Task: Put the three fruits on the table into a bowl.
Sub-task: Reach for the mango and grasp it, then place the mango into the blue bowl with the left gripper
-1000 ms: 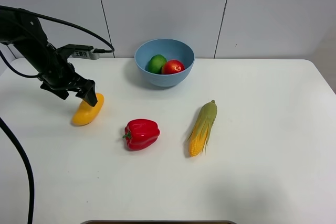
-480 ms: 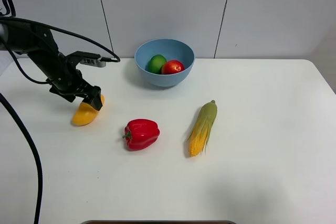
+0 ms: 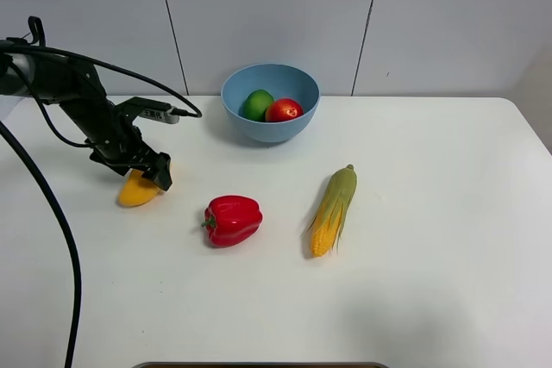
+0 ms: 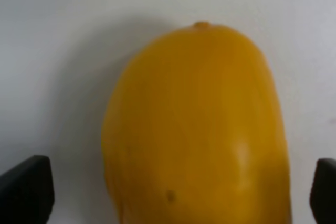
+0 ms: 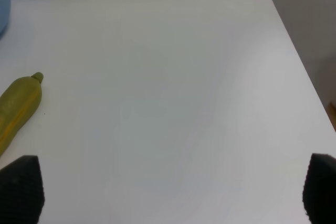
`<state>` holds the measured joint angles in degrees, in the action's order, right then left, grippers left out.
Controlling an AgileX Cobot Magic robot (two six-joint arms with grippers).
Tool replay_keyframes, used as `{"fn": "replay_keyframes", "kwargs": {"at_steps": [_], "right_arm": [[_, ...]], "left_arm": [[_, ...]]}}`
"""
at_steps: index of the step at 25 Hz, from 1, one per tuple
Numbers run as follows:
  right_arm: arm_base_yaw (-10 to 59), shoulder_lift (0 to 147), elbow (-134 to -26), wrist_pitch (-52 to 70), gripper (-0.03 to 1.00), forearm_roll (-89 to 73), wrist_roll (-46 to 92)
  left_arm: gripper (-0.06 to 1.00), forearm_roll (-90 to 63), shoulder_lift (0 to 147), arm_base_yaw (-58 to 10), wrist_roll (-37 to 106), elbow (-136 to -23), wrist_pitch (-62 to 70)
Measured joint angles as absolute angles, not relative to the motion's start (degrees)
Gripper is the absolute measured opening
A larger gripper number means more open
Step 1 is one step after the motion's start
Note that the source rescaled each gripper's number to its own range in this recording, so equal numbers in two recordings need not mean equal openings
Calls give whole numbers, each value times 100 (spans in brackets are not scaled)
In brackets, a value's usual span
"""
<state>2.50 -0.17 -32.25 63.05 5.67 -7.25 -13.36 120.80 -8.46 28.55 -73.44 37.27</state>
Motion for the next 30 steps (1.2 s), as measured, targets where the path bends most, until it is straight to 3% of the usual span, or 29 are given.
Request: {"fn": "replay_keyframes", "kwargs": {"at_steps": [5,7,9,13,15,19,23,30], "right_arm": [[250,-17,-3225,6305,100,567,-725],[250,-17,-3225,6305,100,567,-725],[250,-17,-3225,6305,100,567,-725],[250,-17,-3225,6305,100,567,-725],[250,-17,-3225,6305,100,567,-725],[250,-17,-3225,6305,100,567,-725],[250,-17,-3225,6305,100,567,-725],[250,-17,-3225,6305,100,567,-725]], "left_arm": [[100,-1323,12228,-846,2895,-7378,3640],[94,-1312,12254,-846,2901,-7401,3635],[78,-1285,12275,-846,2914,-7401,3634],[31,-1238,12287,-846,2924,-7401,3589],[23,-1238,12293,-846,2935,-7401,3584],[16,-1255,12299,-846,2942,-7406,3584],[2,-1275,12299,-846,2942,-7413,3616],[1,-1309,12299,-846,2942,-7413,3674]]}}
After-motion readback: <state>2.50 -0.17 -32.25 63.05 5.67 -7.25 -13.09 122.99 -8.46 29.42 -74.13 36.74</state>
